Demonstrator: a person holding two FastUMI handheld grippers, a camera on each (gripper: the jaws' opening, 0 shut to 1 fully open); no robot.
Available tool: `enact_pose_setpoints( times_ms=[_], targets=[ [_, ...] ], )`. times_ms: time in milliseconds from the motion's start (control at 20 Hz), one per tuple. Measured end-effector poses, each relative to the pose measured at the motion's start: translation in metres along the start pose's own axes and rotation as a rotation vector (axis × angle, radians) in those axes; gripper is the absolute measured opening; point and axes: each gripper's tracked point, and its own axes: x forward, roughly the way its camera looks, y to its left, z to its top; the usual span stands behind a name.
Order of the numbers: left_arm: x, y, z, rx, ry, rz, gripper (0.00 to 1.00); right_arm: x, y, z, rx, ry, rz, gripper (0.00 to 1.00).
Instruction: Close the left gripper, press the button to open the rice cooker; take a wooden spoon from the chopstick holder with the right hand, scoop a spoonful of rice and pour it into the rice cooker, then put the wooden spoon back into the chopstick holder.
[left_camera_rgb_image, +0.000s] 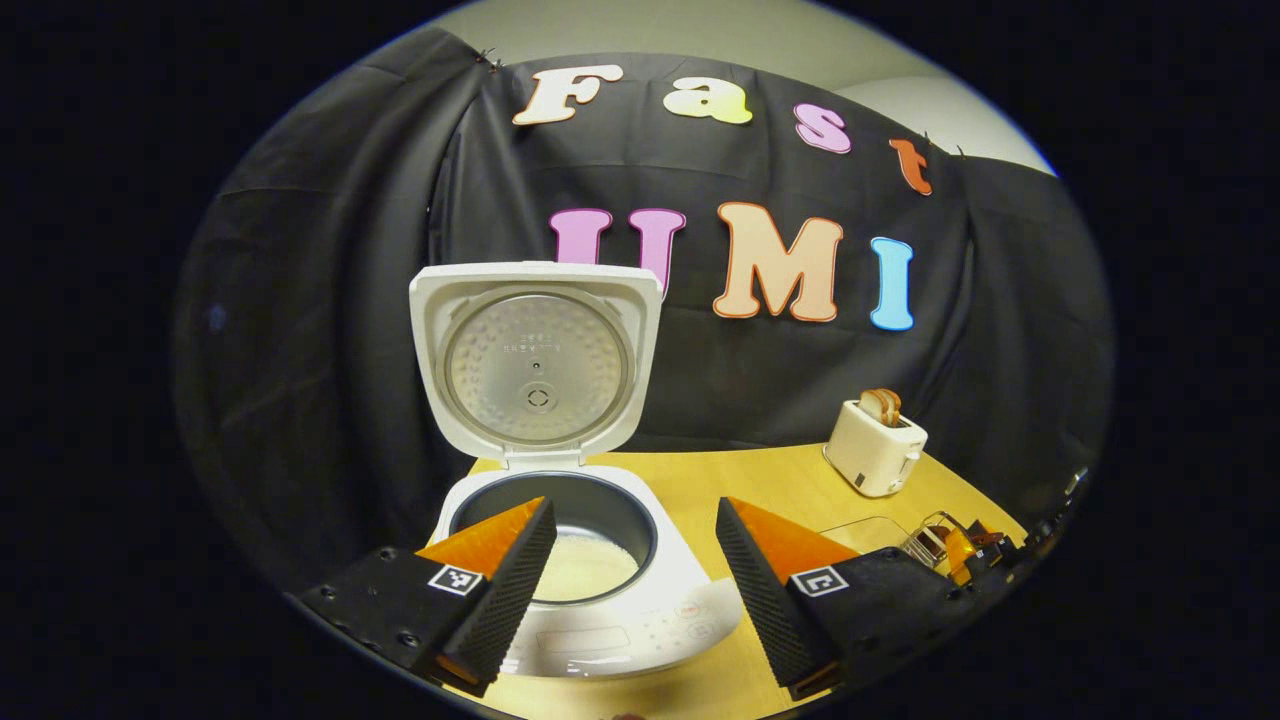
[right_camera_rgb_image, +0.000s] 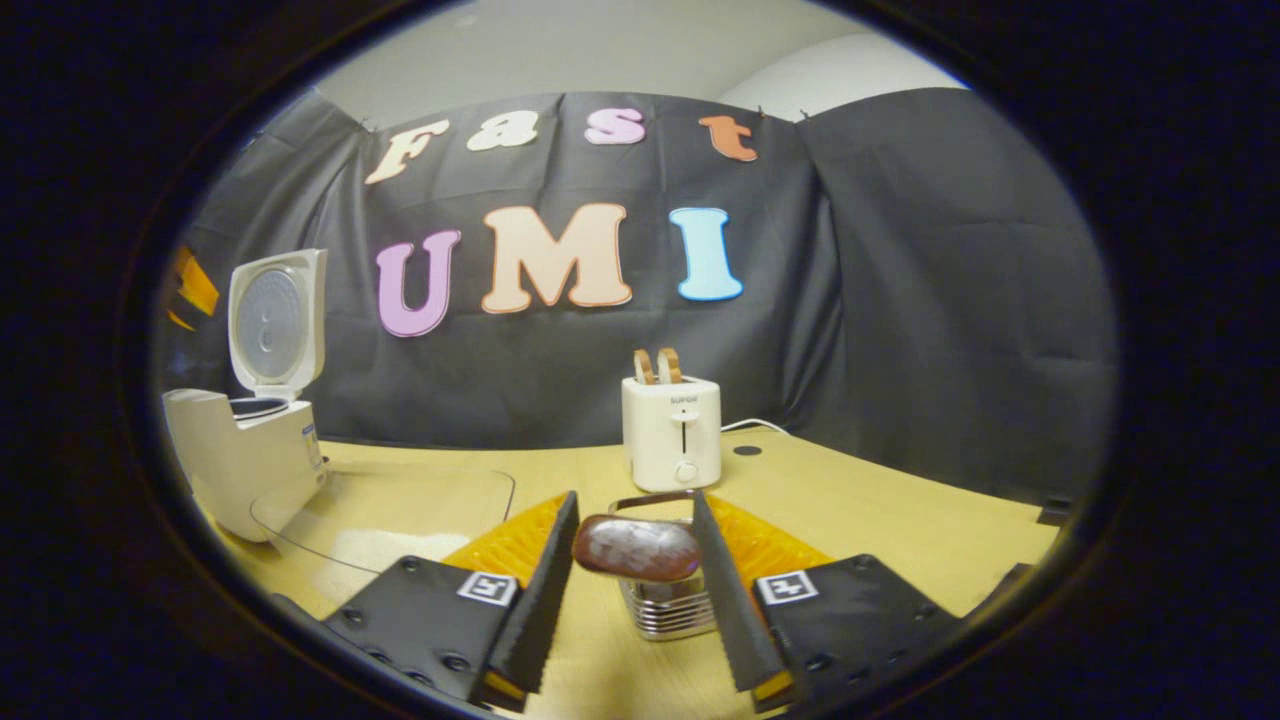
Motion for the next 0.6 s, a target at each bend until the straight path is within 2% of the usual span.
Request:
enact_pose_setpoints(
  times_ms=[150,300,450,600],
  targets=[
    [0.000,-0.002,0.000,-0.005,0.000,-0.008,0.95,0.005,-0.011,0.008,-0.021,-0.032,-0.043,0.52],
    [-0.002,0.000,-0.002,-0.006,0.004,-0.004,0.95,0.011,-0.008,0.017,-0.075,-0.049,-0.024,0.34],
    [-0.005,0.003,-0.005,-0.019,0.005,0.003,0.95,0.020,0.001,0.023,-0.031,-0.016,0.032,0.34],
    [-0.006,0.007,-0.005,-0.029,0.002,0.017,0.95,0.032,-0.006,0.025,0.006,0.015,0.021,0.31]
  ],
)
